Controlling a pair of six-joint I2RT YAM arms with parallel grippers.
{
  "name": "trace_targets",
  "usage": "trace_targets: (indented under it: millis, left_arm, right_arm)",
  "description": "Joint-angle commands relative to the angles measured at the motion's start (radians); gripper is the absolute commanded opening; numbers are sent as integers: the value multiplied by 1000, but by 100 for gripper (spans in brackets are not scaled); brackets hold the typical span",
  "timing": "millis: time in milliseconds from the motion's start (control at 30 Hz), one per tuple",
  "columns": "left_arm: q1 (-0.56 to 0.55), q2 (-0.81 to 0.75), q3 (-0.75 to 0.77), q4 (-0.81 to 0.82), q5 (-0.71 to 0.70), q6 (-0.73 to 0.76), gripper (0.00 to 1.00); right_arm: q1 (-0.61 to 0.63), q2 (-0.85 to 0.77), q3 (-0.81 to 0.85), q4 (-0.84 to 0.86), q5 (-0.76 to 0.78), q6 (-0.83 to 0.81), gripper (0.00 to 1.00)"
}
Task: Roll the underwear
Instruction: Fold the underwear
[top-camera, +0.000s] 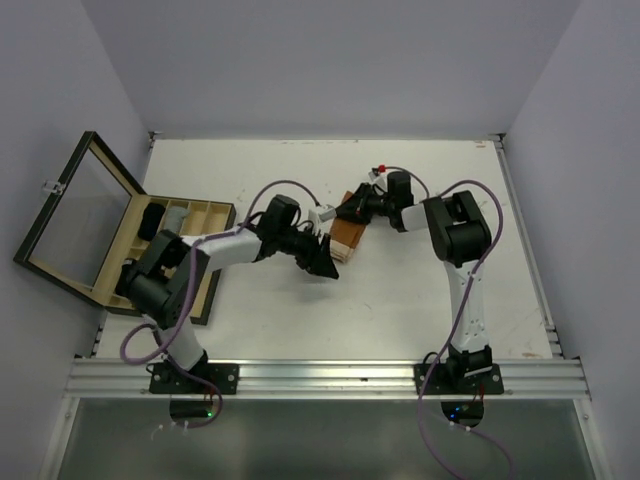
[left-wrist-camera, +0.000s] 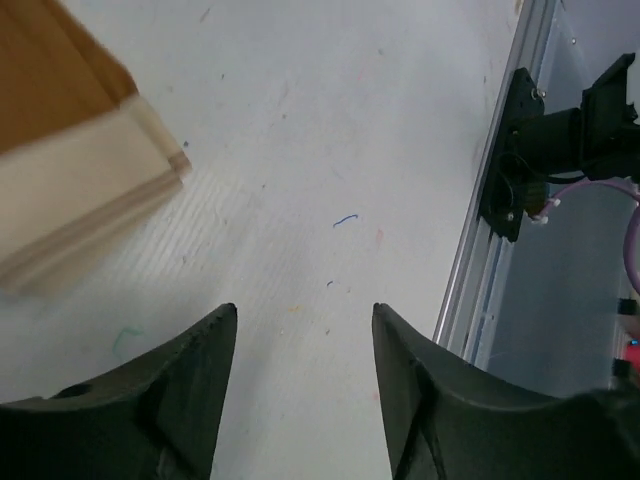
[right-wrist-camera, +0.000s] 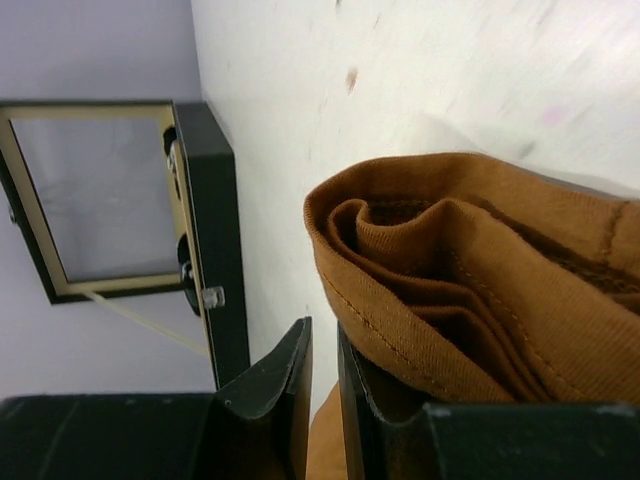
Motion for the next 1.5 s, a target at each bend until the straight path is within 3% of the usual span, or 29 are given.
trace_targets:
  millis: [0, 67, 100, 267, 300, 367, 400, 500, 567, 600, 633, 767, 1067, 1233, 1467]
  left_arm:
    - [15, -183, 99, -178, -58, 181, 64]
    - [28, -232, 151, -267, -83, 245, 92]
    - [42, -243, 163, -295, -100, 258, 100]
    - [94, -311, 187, -362, -66, 320, 100]
    - [94, -328, 184, -356, -77, 331, 100]
    - [95, -352, 182, -338, -74, 331, 100]
    - [94, -346, 197, -347, -22, 337, 100]
    - [91, -296, 208, -408, 198, 394, 100]
    - [68, -285, 145, -304, 210, 307, 98]
    - [63, -289, 97, -233, 220, 272, 89]
    - [60, -292, 29, -159, 204, 162, 85]
    - [-3, -212, -5, 21, 97, 64, 71]
    - [-37, 32, -47, 398, 27, -212, 74]
    - [-37, 177, -57, 394, 12, -244, 74]
    - [-32, 249, -97, 302, -25, -193, 74]
  right_arm:
    - [93, 12, -124, -46, -74, -75, 21]
    - [116, -17, -173, -34, -92, -80, 21]
    - [127, -29, -189, -5, -108, -74, 22]
    - [174, -144, -249, 72, -184, -32, 36]
    - [174, -160, -250, 112, -200, -20, 48]
    - [176, -221, -261, 143, -217, -3, 61]
    - [174, -242, -257, 110, -214, -14, 74]
    - [176, -318, -220, 24, -203, -63, 81]
    - [174, -353, -176, -48, -185, -125, 81]
    - [174, -359, -159, -131, -160, -142, 81]
    - [174, -361, -131, -160, -152, -158, 80]
    - [173, -333, -76, -316, -111, -270, 77]
    - [159, -163, -89, -262, -119, -228, 75]
    - [145, -102, -85, -210, -117, -196, 74]
    - [121, -33, -22, -205, -100, -204, 74]
